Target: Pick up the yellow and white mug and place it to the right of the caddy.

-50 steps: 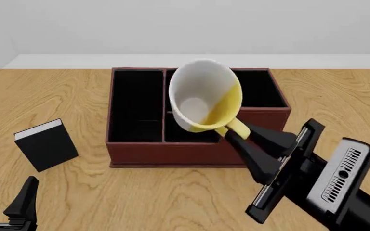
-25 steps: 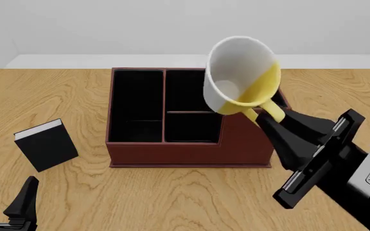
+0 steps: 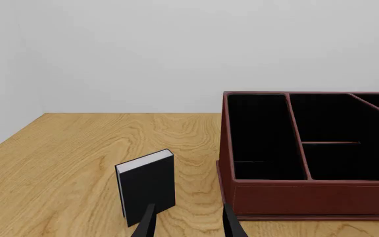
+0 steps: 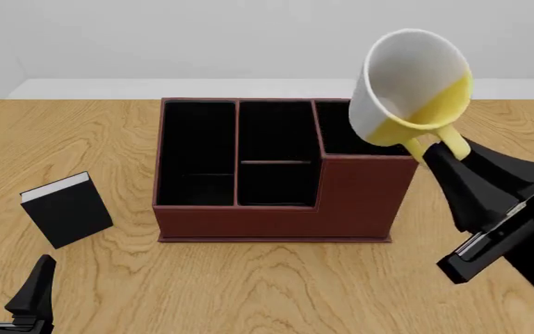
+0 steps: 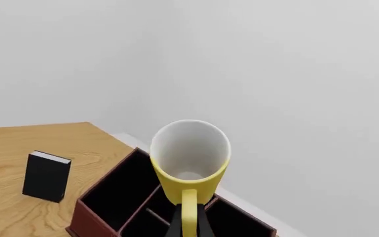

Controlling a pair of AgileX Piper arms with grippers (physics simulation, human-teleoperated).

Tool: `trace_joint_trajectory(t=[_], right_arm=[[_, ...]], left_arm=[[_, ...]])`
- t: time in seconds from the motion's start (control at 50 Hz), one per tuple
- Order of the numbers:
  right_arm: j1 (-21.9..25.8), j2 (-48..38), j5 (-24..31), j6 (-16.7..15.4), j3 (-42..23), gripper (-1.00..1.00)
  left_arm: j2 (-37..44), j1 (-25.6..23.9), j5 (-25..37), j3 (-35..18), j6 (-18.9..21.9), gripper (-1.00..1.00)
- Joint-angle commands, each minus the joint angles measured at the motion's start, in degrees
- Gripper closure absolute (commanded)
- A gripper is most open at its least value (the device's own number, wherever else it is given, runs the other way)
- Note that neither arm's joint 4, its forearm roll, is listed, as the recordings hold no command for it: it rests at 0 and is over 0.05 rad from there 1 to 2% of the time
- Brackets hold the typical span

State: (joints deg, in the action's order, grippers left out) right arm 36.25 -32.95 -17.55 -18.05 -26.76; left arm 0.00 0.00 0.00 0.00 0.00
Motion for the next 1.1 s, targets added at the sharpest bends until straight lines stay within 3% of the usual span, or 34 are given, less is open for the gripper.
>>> trace_joint_trajectory(t=[0.02, 0.68, 0.82, 1.1], right_arm=[[-4.6, 3.1, 2.1, 0.3, -0.3, 1.0], [-17.0, 8.4, 8.2, 1.5, -1.9, 1.0], [-19.0, 9.6, 8.9, 0.5, -1.5, 1.0], [-24.4, 8.5, 8.5, 2.1, -1.3, 1.0]], left_arm=[[0.0, 0.0, 0.0, 0.0, 0.0, -1.0], [0.0, 0.0, 0.0, 0.0, 0.0, -1.0], [0.0, 0.0, 0.0, 0.0, 0.0, -1.0], [0.0, 0.0, 0.0, 0.0, 0.0, -1.0]])
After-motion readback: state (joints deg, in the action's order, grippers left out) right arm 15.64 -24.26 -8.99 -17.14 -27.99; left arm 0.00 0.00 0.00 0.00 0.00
